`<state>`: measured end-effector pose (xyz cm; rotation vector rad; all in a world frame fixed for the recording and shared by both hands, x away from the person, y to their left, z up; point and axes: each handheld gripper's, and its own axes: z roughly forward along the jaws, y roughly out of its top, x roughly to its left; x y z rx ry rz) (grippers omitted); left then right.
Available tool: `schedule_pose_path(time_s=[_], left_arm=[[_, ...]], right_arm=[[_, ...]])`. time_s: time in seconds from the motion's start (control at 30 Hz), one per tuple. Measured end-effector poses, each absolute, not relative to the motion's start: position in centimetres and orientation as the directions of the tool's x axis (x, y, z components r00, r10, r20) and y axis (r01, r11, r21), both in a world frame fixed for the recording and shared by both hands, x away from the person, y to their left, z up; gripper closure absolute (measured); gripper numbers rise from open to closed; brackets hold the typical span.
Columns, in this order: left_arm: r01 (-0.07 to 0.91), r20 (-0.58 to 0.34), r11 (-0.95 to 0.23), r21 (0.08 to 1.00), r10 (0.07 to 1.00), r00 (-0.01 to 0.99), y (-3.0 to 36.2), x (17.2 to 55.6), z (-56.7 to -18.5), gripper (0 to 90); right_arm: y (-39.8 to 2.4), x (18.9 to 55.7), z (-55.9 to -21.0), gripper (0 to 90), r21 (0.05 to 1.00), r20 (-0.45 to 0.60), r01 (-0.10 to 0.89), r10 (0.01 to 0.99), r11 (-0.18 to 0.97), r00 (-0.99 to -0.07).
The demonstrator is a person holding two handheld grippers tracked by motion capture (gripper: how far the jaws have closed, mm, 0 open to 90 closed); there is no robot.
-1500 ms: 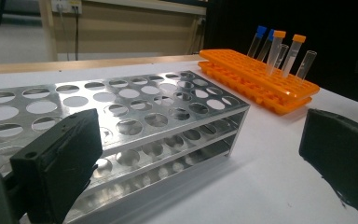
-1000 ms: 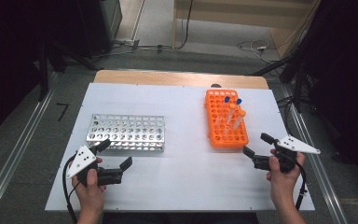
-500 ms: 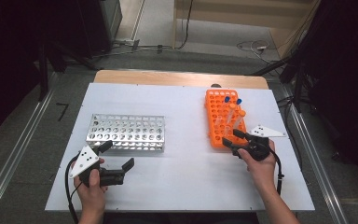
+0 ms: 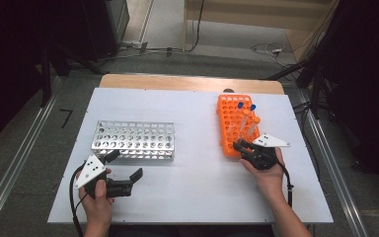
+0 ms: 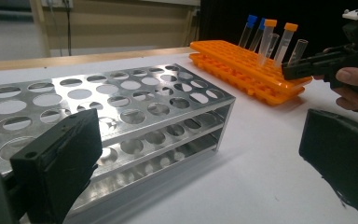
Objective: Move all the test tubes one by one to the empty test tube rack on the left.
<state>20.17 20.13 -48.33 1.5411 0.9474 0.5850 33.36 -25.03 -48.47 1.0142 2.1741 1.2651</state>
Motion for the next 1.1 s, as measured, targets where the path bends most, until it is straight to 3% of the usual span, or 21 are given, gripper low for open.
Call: schedule_pose_path(time_s=[0.23,0.5,1.1], left_arm=[[0.242,-0.144,0.008,0.970,0.821,0.553,20.0,20.2,-48.1,0.0],[0.254,-0.151,-0.010,0.967,0.781,0.606,19.2,20.5,-47.4,0.0],[0.275,-0.131,-0.090,0.957,0.712,0.690,13.4,23.3,-43.8,1.9]], right_arm=[[-25.3,33.6,-48.4,73.8,0.877,0.011,0.378,0.773,0.298,-0.635],[-26.7,33.0,-45.8,73.8,0.917,0.071,0.340,0.755,0.207,-0.652],[-23.3,30.2,-43.9,73.9,0.897,0.082,0.326,0.615,0.297,-0.784]])
